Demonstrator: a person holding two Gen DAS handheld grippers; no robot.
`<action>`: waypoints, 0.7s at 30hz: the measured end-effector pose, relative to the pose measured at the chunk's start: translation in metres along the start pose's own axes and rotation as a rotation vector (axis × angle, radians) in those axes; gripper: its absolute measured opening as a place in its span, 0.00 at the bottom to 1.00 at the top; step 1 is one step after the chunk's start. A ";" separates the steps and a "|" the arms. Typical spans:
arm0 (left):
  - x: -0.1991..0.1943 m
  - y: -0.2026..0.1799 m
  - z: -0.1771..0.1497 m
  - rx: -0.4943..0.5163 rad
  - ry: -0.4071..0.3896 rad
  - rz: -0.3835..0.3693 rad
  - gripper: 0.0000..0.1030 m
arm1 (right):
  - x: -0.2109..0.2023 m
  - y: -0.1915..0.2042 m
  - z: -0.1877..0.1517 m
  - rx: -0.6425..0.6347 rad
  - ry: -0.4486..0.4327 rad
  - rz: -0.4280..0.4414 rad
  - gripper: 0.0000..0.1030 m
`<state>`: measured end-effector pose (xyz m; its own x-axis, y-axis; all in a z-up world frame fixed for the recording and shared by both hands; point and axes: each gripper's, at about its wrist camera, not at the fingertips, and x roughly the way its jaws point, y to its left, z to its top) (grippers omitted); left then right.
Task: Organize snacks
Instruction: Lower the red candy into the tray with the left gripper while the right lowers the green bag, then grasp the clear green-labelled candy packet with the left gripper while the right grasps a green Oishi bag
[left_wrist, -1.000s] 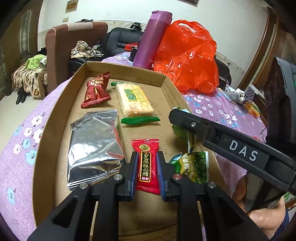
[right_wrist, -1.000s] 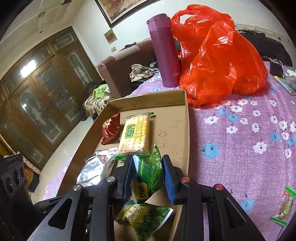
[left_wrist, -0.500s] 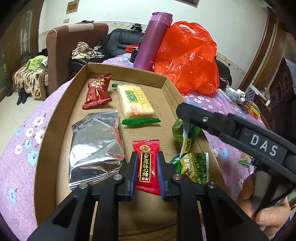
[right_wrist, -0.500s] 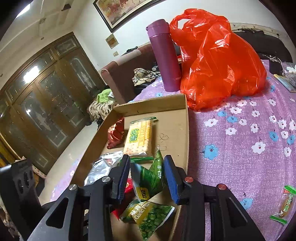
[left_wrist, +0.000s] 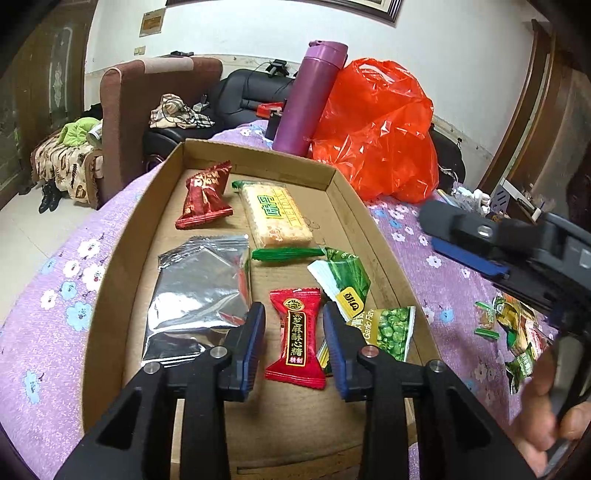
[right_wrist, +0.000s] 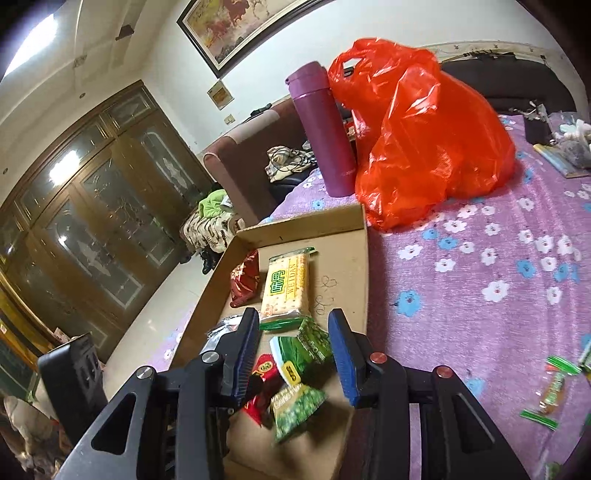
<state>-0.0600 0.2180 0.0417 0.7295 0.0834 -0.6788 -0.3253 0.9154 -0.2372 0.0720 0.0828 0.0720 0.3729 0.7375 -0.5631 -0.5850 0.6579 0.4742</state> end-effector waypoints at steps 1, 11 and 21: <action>-0.001 0.000 0.000 0.002 -0.005 0.005 0.35 | -0.006 0.000 -0.001 -0.005 0.002 -0.001 0.43; -0.015 -0.008 0.001 0.018 -0.034 0.015 0.36 | -0.080 -0.047 -0.018 0.042 -0.049 -0.049 0.43; -0.034 -0.072 0.006 0.143 -0.023 -0.091 0.40 | -0.157 -0.134 -0.050 0.260 -0.153 -0.127 0.46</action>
<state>-0.0582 0.1516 0.0859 0.7663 0.0047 -0.6425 -0.1695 0.9660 -0.1951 0.0554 -0.1290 0.0632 0.5467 0.6485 -0.5297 -0.3307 0.7484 0.5750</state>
